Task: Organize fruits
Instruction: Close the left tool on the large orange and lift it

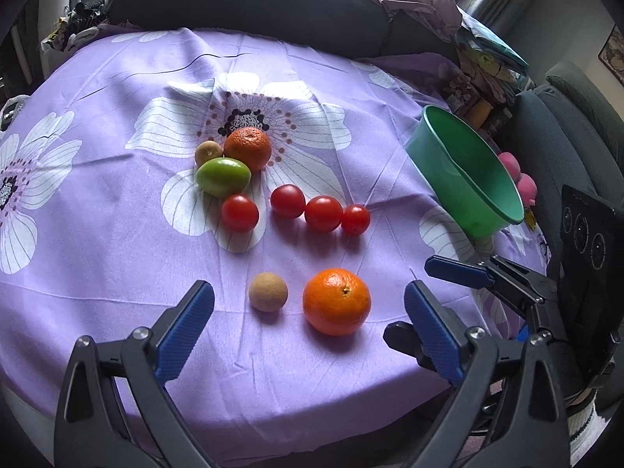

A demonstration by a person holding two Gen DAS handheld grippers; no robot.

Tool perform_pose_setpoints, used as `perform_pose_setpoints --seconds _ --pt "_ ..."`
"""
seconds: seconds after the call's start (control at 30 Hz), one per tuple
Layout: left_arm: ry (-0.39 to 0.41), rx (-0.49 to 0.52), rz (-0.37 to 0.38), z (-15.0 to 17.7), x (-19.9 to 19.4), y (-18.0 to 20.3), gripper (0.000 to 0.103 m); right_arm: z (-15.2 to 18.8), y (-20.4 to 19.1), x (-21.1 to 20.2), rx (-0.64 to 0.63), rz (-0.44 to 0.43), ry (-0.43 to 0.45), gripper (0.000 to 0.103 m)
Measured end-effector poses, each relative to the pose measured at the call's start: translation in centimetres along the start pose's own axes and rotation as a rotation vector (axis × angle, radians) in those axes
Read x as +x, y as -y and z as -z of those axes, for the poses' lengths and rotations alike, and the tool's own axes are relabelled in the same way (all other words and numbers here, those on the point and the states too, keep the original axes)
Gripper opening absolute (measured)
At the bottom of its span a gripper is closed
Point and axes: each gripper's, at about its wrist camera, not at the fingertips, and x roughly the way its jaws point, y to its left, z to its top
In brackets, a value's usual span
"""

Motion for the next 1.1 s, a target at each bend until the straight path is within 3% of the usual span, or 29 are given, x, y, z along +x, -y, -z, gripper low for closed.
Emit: perform_pose_setpoints --seconds 0.1,0.13,0.2,0.3,0.37,0.5,0.63,0.73,0.83,1.1 --pt "-0.02 -0.003 0.019 0.3 0.3 -0.2 0.092 0.3 -0.4 0.4 -0.02 -0.014 -0.01 0.083" --pt "-0.025 -0.001 0.027 0.4 0.4 -0.1 0.086 0.4 -0.5 0.6 -0.021 -0.02 -0.012 0.077" --pt "-0.035 0.0 0.041 0.6 0.5 -0.1 0.085 0.5 -0.7 1.0 -0.026 -0.037 -0.027 0.067" --pt "-0.038 -0.006 0.067 0.7 0.6 0.0 0.084 0.7 -0.9 1.6 -0.036 -0.041 -0.036 0.067" --pt "-0.045 -0.007 0.092 0.6 0.8 0.2 0.073 0.7 -0.8 1.9 -0.034 -0.048 -0.036 0.067" --pt "-0.057 -0.011 0.111 0.4 1.4 0.4 0.07 0.7 -0.7 2.4 -0.038 -0.077 -0.038 0.06" --pt "-0.065 -0.01 0.131 0.2 1.6 0.5 0.059 0.5 -0.7 2.9 -0.034 -0.085 -0.04 0.059" --pt "-0.074 0.002 0.132 0.1 1.9 0.7 0.056 0.4 -0.7 3.3 -0.036 -0.102 -0.044 0.057" --pt "-0.095 0.003 0.125 0.3 2.4 0.7 0.05 0.4 -1.0 3.5 -0.044 -0.128 -0.049 0.046" --pt "-0.102 -0.004 0.101 0.2 2.5 0.5 0.043 0.3 -1.2 3.7 -0.059 -0.125 -0.045 0.045"
